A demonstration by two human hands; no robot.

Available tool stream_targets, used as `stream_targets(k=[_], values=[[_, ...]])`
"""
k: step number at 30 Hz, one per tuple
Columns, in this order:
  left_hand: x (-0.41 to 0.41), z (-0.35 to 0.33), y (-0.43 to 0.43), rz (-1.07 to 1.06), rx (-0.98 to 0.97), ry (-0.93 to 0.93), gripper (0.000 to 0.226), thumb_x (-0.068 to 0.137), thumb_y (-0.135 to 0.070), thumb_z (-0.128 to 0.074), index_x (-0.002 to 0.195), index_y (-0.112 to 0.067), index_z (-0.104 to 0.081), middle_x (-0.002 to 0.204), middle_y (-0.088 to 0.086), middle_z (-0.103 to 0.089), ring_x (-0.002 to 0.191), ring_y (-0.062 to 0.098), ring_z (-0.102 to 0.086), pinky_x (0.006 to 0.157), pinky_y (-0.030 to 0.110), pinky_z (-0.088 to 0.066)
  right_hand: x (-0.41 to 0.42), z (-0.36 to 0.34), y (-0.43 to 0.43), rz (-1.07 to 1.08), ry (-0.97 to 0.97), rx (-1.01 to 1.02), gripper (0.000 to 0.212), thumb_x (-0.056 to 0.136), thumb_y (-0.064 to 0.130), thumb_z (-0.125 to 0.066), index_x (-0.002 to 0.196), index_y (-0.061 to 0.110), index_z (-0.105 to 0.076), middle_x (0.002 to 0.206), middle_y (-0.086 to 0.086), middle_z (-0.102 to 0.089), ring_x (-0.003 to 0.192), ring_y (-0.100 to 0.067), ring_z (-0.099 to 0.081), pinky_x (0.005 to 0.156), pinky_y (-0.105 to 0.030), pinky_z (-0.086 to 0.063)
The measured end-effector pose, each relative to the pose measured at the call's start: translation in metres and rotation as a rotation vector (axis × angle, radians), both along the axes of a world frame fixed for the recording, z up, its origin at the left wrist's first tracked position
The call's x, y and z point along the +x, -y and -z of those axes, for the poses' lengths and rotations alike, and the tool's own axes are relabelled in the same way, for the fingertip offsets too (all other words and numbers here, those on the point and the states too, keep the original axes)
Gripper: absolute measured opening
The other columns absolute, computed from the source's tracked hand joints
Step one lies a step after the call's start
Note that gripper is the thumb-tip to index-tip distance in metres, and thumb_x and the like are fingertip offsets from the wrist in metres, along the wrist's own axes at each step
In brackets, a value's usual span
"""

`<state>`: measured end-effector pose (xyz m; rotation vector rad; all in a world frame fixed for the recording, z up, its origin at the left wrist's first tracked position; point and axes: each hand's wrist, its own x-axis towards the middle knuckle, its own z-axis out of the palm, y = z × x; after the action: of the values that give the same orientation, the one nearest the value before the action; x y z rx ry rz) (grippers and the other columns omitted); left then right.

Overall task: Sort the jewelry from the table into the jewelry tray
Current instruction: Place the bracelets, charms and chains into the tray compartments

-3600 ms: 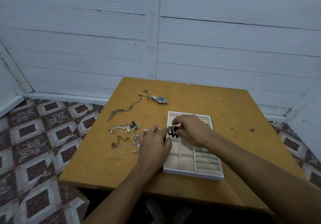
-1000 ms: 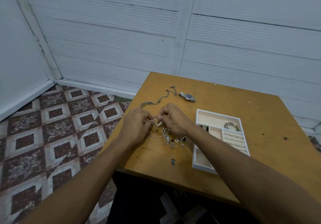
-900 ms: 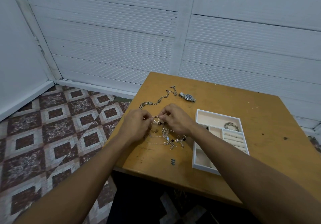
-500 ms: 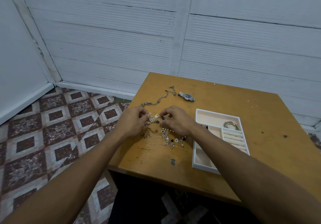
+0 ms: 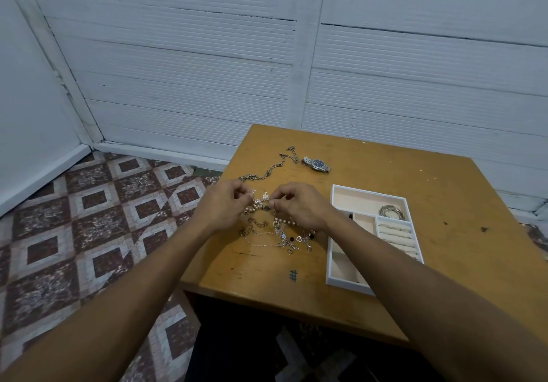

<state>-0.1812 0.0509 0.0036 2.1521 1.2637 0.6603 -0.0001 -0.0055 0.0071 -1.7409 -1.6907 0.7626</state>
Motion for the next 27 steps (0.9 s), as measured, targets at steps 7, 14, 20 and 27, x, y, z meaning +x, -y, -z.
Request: stream_targets(k=[7, 14, 20, 27], values=[[0.004, 0.001, 0.002, 0.023, -0.029, 0.025, 0.012, 0.094, -0.023, -0.056, 0.086, -0.017, -0.063, 0.083, 0.0, -0.068, 0.078, 0.015, -0.066, 0.074, 0.036, -0.057, 0.029, -0.01, 0.005, 0.097, 0.13, -0.02, 0.009, 0.091, 0.018, -0.063, 0.095, 0.021, -0.071, 0.096, 0.011, -0.061, 0.097, -0.012, -0.056, 0.08, -0.027, -0.044], [0.015, -0.007, 0.008, 0.093, 0.132, -0.064, 0.008, 0.09, -0.021, -0.06, 0.083, -0.02, -0.064, 0.073, -0.008, -0.064, 0.07, 0.008, -0.06, 0.058, 0.018, -0.044, 0.061, -0.006, 0.018, 0.144, 0.296, -0.05, 0.011, 0.088, 0.018, -0.063, 0.094, 0.024, -0.071, 0.098, 0.008, -0.064, 0.101, -0.016, -0.058, 0.092, -0.036, -0.046], [0.02, -0.003, 0.007, 0.103, 0.104, -0.067, 0.005, 0.088, -0.021, -0.062, 0.084, -0.02, -0.065, 0.074, -0.008, -0.064, 0.071, 0.007, -0.06, 0.065, 0.029, -0.053, 0.055, 0.002, 0.019, 0.147, 0.51, -0.054, 0.015, 0.088, 0.033, -0.062, 0.1, 0.03, -0.07, 0.103, 0.01, -0.068, 0.11, -0.018, -0.053, 0.095, -0.039, -0.031], [0.022, -0.001, 0.005, 0.109, 0.093, -0.068, 0.006, 0.088, -0.02, -0.062, 0.084, -0.019, -0.067, 0.074, -0.006, -0.065, 0.071, 0.011, -0.062, 0.064, 0.03, -0.052, 0.036, 0.006, 0.011, 0.108, 0.645, -0.085, 0.02, 0.087, 0.046, -0.063, 0.098, 0.03, -0.068, 0.101, 0.008, -0.066, 0.114, -0.021, -0.044, 0.082, -0.038, -0.024]])
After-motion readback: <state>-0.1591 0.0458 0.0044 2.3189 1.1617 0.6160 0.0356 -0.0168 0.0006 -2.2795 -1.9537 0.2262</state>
